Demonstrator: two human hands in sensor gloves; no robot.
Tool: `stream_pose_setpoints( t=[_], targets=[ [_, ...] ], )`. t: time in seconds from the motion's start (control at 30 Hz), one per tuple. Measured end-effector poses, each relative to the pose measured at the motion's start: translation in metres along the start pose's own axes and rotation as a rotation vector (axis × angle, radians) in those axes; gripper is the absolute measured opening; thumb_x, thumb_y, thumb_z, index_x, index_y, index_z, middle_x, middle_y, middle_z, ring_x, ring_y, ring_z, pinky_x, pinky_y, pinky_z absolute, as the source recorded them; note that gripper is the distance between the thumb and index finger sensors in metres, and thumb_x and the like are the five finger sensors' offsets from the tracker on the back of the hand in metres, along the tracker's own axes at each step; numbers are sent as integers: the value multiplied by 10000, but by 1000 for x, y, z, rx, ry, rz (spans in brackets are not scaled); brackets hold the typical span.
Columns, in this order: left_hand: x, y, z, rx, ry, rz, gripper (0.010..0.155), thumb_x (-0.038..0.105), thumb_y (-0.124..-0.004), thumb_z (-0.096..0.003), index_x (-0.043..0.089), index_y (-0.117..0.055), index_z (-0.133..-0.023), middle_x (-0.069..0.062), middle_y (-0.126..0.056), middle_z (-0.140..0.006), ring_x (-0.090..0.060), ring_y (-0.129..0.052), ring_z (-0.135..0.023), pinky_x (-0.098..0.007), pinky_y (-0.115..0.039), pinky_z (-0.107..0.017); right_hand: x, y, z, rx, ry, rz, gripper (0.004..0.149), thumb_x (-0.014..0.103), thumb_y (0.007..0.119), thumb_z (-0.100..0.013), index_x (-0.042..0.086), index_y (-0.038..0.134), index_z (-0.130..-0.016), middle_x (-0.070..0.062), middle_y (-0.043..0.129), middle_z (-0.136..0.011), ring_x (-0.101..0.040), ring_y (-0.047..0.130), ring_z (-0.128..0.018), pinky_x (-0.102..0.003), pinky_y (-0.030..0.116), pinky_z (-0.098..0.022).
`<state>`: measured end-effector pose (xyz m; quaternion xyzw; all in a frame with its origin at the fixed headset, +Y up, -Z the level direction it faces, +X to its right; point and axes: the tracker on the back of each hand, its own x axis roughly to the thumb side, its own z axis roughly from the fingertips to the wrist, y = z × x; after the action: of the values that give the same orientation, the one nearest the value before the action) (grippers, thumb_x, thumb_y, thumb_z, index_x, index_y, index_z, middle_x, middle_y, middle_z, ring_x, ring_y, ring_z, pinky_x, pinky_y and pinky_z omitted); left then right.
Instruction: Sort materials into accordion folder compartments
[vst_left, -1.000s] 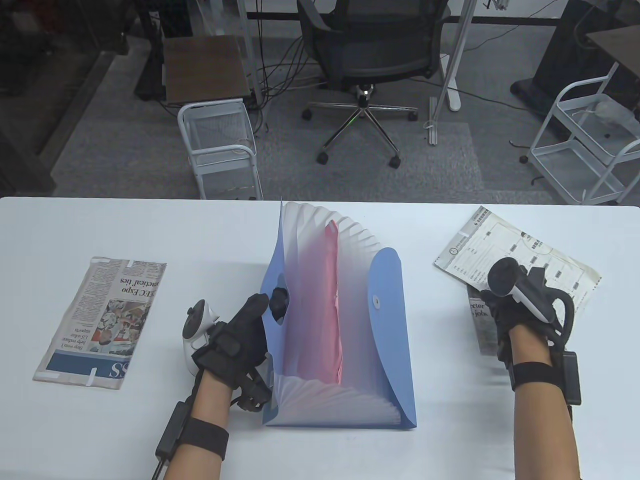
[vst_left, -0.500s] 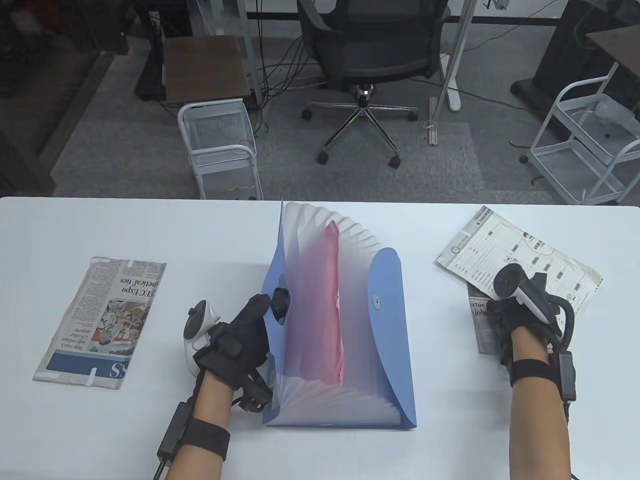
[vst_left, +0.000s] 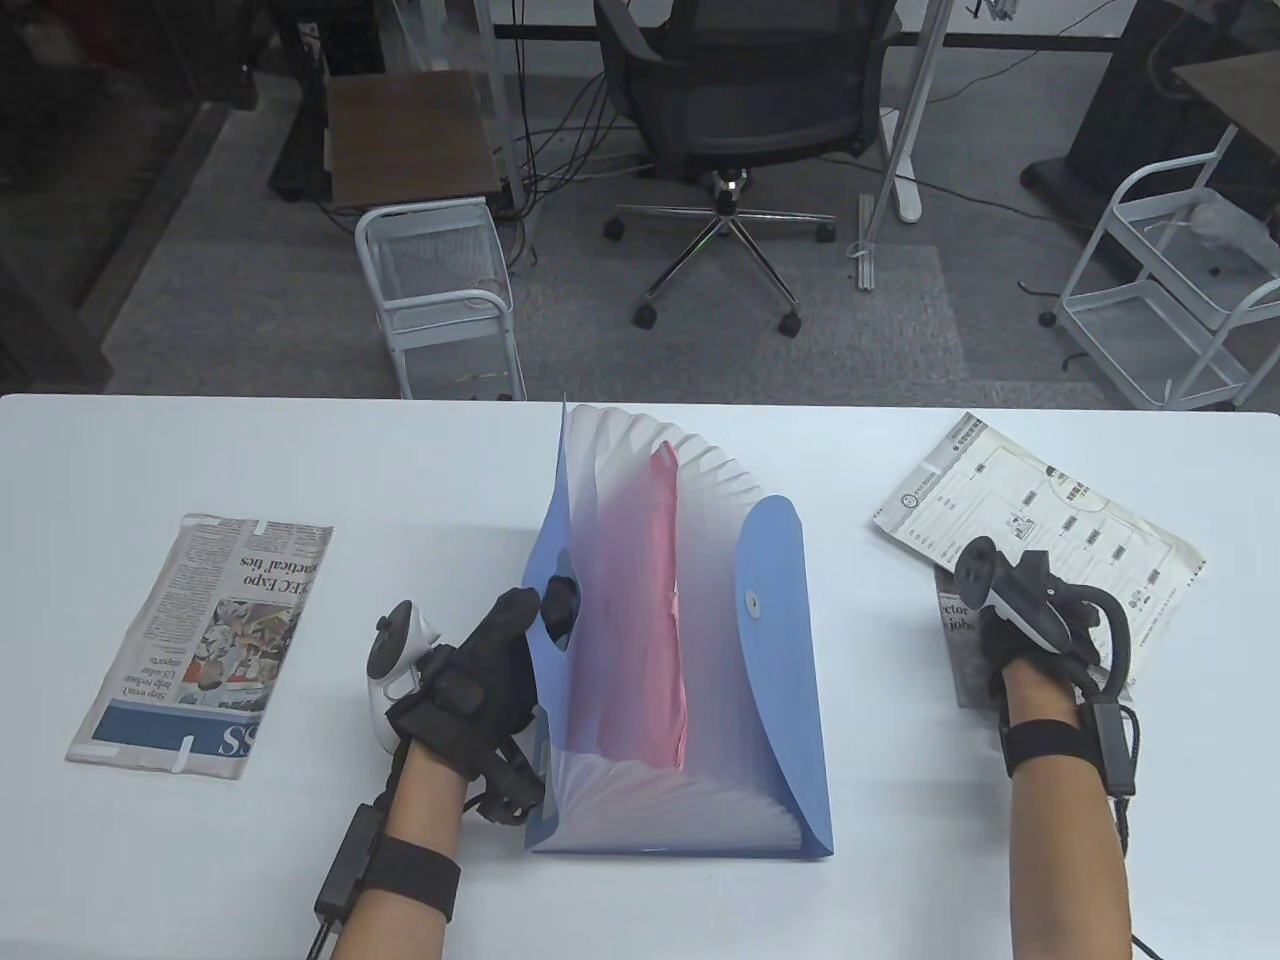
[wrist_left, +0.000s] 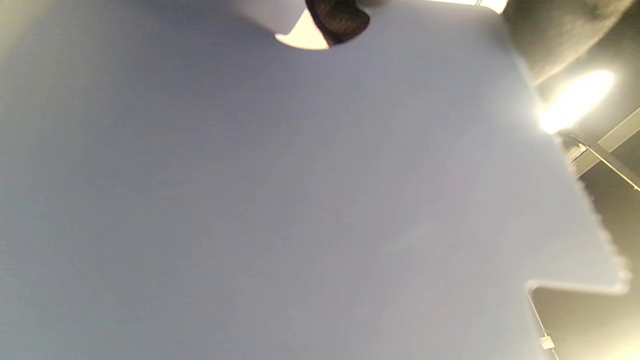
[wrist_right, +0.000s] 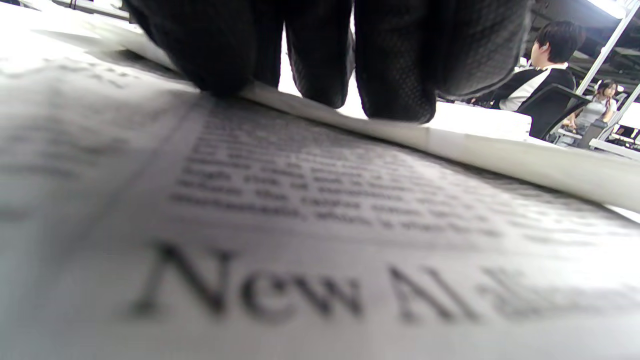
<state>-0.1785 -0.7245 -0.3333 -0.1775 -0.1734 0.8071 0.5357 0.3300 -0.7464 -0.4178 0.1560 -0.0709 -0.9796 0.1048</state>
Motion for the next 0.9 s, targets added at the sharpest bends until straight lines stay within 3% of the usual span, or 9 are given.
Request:
stream_pose_setpoints(
  t=[0.23,0.5,0.77,0.9],
  targets=[
    [0,1,1,5,-5,10,769,704,-655,-628,103,-523,-1088,-332,40,-1199,-606,24,-1017,-750,-195,-611,-13,-14,6,-63,17,-29,384,349,723,-570,222,664,-928,-184,755,-1023,-447,909,-817,-605,786,-606],
    [0,1,2,8,-9,19,769,704,-653,-629,102,-523,-1088,-330,40,-1200,-605,25,-1017,-749,-191,-611,-54,-80,24,-270,103,-81,393,327,694,-589,199,614,-951,-158,827,-943,-390,993,-733,-552,867,-538],
    [0,1,3,11,-13,27,768,703,-656,-627,101,-525,-1087,-331,36,-1200,-606,22,-1018,-750,-193,-610,-86,-148,58,-411,63,-312,387,336,730,-582,214,651,-941,-96,928,-833,-335,1103,-520,-459,967,-353],
    [0,1,3,11,-16,34,767,703,-657,-627,103,-526,-1086,-331,34,-1201,-605,21,-1019,-749,-193,-611,-93,-178,82,-443,-7,-617,393,330,764,-576,187,675,-931,-112,958,-775,-317,1134,-405,-414,996,-247]
  ],
)
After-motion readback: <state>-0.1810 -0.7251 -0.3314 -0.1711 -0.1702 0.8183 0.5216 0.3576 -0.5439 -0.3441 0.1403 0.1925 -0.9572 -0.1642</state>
